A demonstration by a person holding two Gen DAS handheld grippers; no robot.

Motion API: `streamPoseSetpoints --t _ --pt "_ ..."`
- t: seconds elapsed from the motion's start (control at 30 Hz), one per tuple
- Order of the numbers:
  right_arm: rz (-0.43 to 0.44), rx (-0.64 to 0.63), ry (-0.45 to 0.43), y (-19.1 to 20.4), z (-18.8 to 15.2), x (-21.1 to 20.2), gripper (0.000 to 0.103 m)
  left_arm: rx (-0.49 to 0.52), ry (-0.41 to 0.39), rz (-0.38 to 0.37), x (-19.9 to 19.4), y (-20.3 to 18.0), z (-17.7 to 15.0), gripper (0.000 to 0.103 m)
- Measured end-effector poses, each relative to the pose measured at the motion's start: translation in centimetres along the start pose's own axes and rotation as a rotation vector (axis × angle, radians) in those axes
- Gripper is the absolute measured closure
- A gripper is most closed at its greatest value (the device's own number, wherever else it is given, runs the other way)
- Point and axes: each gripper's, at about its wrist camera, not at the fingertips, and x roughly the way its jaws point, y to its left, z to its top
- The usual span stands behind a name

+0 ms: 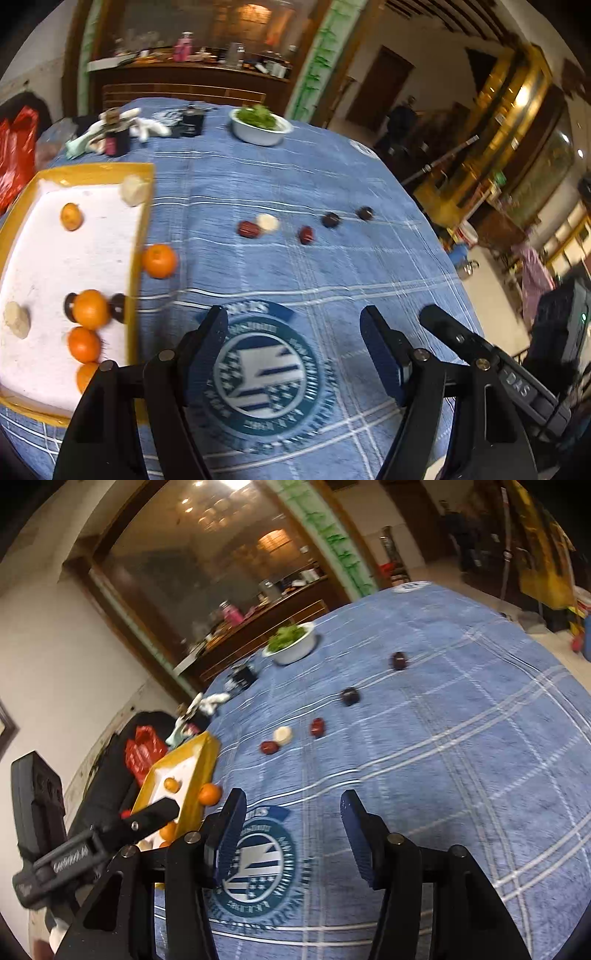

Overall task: Organize fruits
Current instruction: 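Move both tools back toward the dates and plums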

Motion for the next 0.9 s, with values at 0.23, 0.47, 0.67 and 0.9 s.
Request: streamPoseSetpoints --t 0.23,0.47,0.67,0.9 --pt "0.006 0.025 -0.006 -1.3 -0.4 -0.8 0.045 0.025 0.011 0.012 0.3 -1.3 -0.5 0.024" --pt "-0.013 0.016 -0.009 -1.1 -0.7 -0.6 0.040 0.040 0.022 -0.006 0.6 -1.3 -0.9 0.023" --pt "-0.024 -0.002 0.030 -1.1 -0.2 1.1 0.040 0.005 -0.030 0.030 -0.6 1.9 0.1 0.023" --pt "-0.077 -0.083 0.072 -1.5 3.4 3.8 0.040 -0.149 -0.123 0.239 -3.9 11.1 1.2 0.023"
